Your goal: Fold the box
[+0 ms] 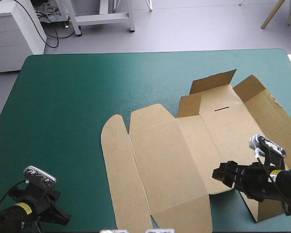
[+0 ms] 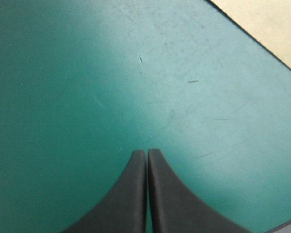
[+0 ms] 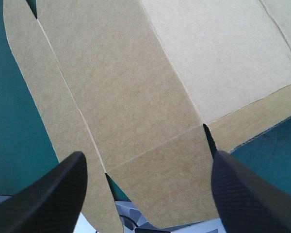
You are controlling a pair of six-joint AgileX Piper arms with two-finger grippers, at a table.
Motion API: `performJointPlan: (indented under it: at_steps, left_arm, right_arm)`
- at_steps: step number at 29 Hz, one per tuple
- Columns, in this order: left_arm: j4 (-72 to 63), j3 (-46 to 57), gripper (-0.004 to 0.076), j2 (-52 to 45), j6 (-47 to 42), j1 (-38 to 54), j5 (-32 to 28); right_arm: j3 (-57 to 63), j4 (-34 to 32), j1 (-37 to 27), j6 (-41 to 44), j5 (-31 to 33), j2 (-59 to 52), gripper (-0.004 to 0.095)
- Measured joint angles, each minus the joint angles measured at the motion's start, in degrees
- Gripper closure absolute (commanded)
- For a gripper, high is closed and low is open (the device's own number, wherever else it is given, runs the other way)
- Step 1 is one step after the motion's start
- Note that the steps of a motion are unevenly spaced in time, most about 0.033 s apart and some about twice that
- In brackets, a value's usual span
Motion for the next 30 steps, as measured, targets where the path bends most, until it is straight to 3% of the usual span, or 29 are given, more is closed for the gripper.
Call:
performJointPlan:
  at_steps: [7, 14, 24, 30]
  left_arm:
    - [0.0, 0.0, 0.0734, 0.0, 0.0, 0.0, 0.0]
    - [0.1, 0.0, 0.0734, 0.0, 0.0, 0.0, 0.0]
    - [0.2, 0.0, 0.0734, 0.0, 0.0, 0.0, 0.0]
    - [0.2, 0.0, 0.0734, 0.0, 0.1, 0.0, 0.0]
  right_arm:
    - [1.1, 0.4, 0.0, 2.2, -0.3, -0.1, 0.0247]
    - [10.8, 1.3, 0.0, 1.9, -0.5, -0.2, 0.0247]
    - [12.8, -7.0, 0.0, 9.4, -0.9, -0.2, 0.0247]
    - [12.8, -9.1, 0.0, 16.1, -6.1, -0.2, 0.0248]
